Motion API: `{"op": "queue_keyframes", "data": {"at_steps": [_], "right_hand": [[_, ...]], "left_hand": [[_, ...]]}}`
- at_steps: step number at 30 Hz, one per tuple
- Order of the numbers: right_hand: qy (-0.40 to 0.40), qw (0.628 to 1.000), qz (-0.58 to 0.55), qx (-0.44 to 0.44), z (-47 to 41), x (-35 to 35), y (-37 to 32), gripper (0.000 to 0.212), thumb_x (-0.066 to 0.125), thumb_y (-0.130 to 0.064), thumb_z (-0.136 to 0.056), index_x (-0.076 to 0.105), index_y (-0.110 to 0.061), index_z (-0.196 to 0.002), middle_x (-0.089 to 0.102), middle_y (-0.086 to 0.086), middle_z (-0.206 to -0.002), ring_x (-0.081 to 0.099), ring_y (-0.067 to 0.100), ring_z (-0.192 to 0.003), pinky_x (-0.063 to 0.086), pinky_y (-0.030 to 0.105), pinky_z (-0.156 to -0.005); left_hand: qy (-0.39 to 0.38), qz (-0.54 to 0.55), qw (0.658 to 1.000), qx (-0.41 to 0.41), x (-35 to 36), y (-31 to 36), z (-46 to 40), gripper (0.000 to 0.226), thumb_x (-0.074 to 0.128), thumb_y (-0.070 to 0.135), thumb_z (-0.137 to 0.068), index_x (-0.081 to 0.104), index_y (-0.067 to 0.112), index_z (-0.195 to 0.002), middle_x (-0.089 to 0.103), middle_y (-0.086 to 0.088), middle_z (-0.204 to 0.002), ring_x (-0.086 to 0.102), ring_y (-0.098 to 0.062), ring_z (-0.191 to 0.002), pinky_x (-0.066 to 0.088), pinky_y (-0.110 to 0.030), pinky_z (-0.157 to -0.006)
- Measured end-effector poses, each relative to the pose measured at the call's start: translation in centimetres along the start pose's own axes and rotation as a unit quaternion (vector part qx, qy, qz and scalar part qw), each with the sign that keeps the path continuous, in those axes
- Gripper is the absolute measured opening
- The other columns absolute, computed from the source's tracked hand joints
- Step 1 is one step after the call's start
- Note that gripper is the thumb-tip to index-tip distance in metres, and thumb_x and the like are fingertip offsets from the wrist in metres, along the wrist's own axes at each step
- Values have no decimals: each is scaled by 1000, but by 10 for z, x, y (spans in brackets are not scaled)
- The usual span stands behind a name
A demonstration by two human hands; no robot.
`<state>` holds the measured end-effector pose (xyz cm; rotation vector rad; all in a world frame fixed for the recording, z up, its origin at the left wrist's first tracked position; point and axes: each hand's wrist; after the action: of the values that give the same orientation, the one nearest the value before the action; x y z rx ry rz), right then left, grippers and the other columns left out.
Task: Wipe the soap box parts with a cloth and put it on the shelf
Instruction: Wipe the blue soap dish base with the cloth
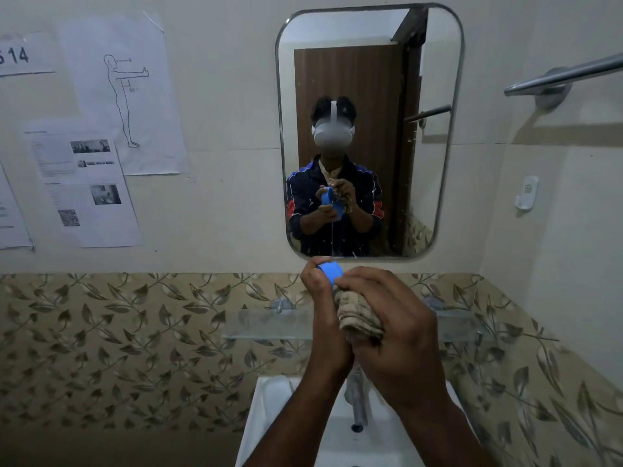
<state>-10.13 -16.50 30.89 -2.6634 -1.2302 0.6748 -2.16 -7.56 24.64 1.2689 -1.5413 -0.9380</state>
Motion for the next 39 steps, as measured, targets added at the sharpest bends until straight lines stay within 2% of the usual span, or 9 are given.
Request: {"op": "queue_keyframes", "data": {"at_steps": [2, 7, 12, 16, 21, 25, 32, 36, 39], "right_hand": [[-20, 1000, -4, 5, 7, 1, -4, 46, 62, -10, -73, 69, -11, -119, 64, 2, -123, 58, 19, -116, 45, 29, -101], [-65, 998, -5, -10, 45, 2, 3, 53, 63, -12, -77, 63, -17, -129, 56, -4, -138, 54, 17, -126, 45, 29, -103], [-51, 998, 3, -26, 28, -3, 4, 67, 66, 10, -63, 64, -8, -128, 59, 3, -136, 53, 14, -128, 42, 22, -107], [-7, 1000, 17, 16, -6, -8, 4, 78, 65, 25, -56, 64, -7, -128, 62, 5, -132, 56, 17, -125, 43, 25, -107], [-58, 998, 15, 7, 17, -6, 0, 70, 61, 10, -65, 61, -11, -132, 57, 2, -140, 50, 12, -132, 44, 29, -108], [-73, 997, 13, -20, 49, -4, -8, 58, 52, -11, -75, 62, -14, -132, 54, -3, -143, 50, 8, -132, 46, 25, -103], [-7, 1000, 6, 28, 0, -7, -6, 83, 64, 29, -55, 61, -5, -130, 59, 6, -137, 53, 13, -130, 41, 24, -109], [-12, 999, -23, 28, 16, -6, -11, 74, 63, 18, -62, 60, -7, -131, 56, 2, -140, 49, 12, -134, 41, 27, -110], [-36, 997, -59, 19, 42, 0, -18, 62, 63, -7, -76, 55, -10, -137, 47, 0, -150, 42, 11, -140, 37, 19, -110]], "left_hand": [[14, -4, 999, 40, -3, 14, -3, 71, 39, 76, -90, 42, 30, -144, 51, 0, -145, 50, -16, -132, 36, -46, -114], [28, 7, 988, 151, -10, 45, -3, 48, 35, 71, -90, 44, 29, -112, 51, 6, -82, 49, -5, -60, 47, -18, -59], [7, -36, 981, 189, -4, 42, 1, 20, 24, 38, -106, 41, 34, -117, 53, 4, -83, 51, -7, -64, 46, -22, -59], [-44, -106, 973, 200, 8, 32, 12, 47, 34, -1, -107, 37, 41, -128, 57, 7, -115, 64, -21, -93, 56, -39, -79], [-2, -117, 969, 217, 1, 40, 14, 54, 28, 5, -109, 41, 57, -110, 56, -5, -96, 60, -9, -74, 52, -24, -65], [9, -40, 984, 176, -8, 49, 9, 27, 17, 44, -107, 41, 33, -112, 42, -4, -79, 44, -6, -55, 43, -23, -54], [-47, -118, 972, 198, 5, 42, 24, 51, 35, 1, -107, 37, 48, -124, 62, -3, -109, 67, -19, -93, 57, -37, -79], [-34, -117, 976, 183, 3, 45, 19, 49, 36, 3, -106, 32, 49, -122, 61, 24, -104, 66, -8, -81, 54, -29, -70], [22, -13, 990, 135, 1, 58, 16, 28, 26, 21, -109, 32, 44, -122, 57, 14, -95, 60, 4, -67, 50, -21, -64]]}}
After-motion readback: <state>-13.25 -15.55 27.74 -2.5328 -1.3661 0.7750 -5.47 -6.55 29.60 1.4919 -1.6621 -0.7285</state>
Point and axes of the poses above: each hand's wrist, its own z-axis away from the middle knuckle, its own x-axis out of the palm, y = z × x
